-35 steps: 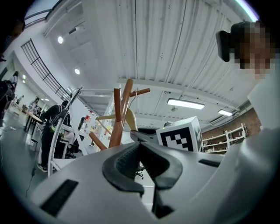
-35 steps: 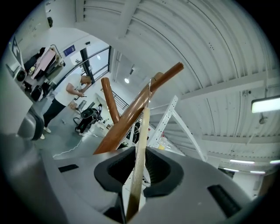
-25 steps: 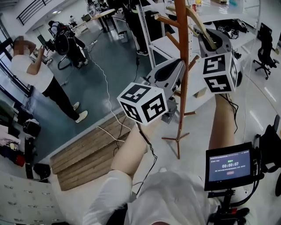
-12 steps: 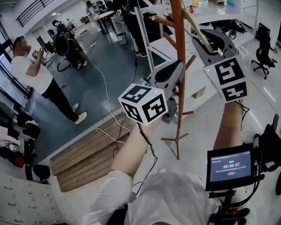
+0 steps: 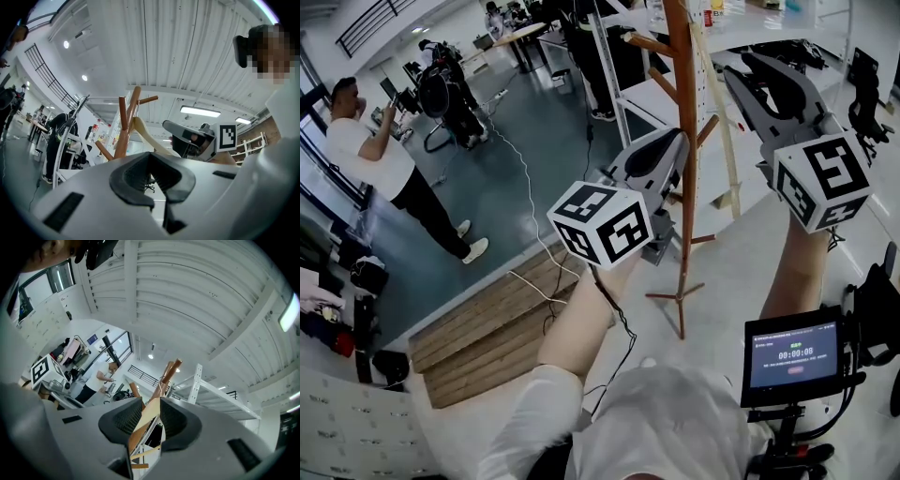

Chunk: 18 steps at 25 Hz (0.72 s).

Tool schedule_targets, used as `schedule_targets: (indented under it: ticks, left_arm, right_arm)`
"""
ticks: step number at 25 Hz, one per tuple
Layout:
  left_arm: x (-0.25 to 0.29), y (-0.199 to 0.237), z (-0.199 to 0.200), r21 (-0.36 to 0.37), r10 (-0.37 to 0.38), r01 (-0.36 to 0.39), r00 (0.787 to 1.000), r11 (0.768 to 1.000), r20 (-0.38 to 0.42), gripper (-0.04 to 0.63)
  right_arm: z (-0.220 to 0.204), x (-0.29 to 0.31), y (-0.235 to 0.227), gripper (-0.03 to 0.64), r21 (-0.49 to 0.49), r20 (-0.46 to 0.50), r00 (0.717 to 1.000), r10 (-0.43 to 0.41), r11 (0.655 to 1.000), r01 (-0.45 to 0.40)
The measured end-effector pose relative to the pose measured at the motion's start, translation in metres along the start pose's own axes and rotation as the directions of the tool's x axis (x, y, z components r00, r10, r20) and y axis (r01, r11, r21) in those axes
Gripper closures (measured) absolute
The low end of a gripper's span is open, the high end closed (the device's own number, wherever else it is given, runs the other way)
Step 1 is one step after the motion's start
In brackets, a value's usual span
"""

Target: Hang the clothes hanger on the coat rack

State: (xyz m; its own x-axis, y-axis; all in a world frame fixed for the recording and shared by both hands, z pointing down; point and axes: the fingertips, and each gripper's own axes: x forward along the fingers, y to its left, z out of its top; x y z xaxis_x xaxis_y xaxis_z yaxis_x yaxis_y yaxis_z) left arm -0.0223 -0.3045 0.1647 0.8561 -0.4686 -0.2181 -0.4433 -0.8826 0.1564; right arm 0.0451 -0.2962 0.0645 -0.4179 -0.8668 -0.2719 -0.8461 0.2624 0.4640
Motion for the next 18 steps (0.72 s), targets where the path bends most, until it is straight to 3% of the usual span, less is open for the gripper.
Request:
schedule_targets:
  ticks: [4, 9, 18]
  left_arm:
    - [-0.01, 0.002, 0.01, 0.022, 0.023, -0.023, 0.999, 0.999, 0.023, 0.591]
    - [-0.04, 0.032, 0.031, 0.054, 0.128, -0.132, 0.989, 0.99, 0.08, 0.59]
    - [-0.105, 0.067, 0.035, 0.001, 0.291, -0.293, 0.949, 0.956, 0.125, 0.591]
  right_arm:
    - [0.008, -0.009, -0.004, 0.515, 0.043, 0.036, 0.999, -0.005, 0.999, 0.003]
    - [0.001, -0.011, 0.0, 0.515, 0.063, 0.035, 0.999, -0.003, 0.998, 0.001]
    - [0.004, -0.011, 0.02, 0.515, 0.114, 0.088, 0.995, 0.047, 0.992, -0.057]
